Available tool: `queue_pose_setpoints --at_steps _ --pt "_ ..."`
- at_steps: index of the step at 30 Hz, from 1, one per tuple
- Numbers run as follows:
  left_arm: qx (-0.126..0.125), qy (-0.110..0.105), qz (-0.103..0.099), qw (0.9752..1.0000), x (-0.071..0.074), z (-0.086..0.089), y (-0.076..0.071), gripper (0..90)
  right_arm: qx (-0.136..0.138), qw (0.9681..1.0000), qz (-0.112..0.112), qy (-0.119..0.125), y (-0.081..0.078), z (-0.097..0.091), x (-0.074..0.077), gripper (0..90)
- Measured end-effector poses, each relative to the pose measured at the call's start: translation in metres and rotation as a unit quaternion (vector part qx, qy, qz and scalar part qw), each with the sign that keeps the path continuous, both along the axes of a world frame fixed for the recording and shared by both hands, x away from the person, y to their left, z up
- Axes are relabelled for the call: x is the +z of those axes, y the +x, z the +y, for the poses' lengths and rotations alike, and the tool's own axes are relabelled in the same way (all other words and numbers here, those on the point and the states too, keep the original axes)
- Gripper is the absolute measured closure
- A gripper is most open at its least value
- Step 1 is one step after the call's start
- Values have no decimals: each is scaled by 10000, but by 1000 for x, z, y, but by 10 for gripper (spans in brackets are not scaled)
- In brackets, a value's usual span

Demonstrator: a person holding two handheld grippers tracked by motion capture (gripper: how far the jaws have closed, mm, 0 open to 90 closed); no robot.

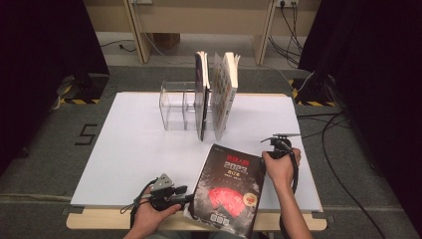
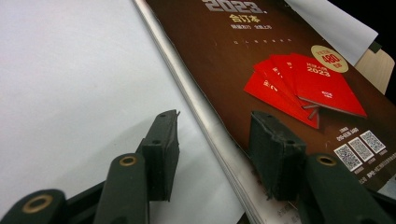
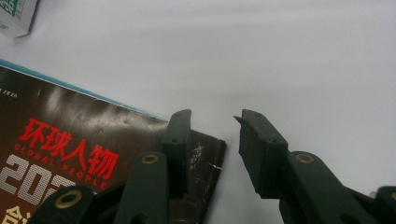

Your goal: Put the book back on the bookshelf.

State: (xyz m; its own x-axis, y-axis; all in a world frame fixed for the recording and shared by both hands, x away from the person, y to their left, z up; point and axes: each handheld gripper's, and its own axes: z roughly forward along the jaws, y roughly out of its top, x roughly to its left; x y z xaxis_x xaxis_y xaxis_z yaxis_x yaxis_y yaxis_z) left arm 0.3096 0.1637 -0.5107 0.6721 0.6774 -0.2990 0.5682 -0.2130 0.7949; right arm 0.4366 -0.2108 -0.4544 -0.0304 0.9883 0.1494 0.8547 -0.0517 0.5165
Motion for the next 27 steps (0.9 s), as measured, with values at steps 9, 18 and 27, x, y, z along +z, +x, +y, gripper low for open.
queue_pose_setpoints --at_steps 9,18,27 --pt "41 -5 46 10000 0 0 1 564 40 9998 152 129 1 -1 -6 661" --pt "-10 -41 116 9999 0 -1 0 590 26 9994 244 225 2 1 -10 673" --pt "-13 -55 159 9999 0 -2 0 623 53 9995 217 206 2 0 -11 709"
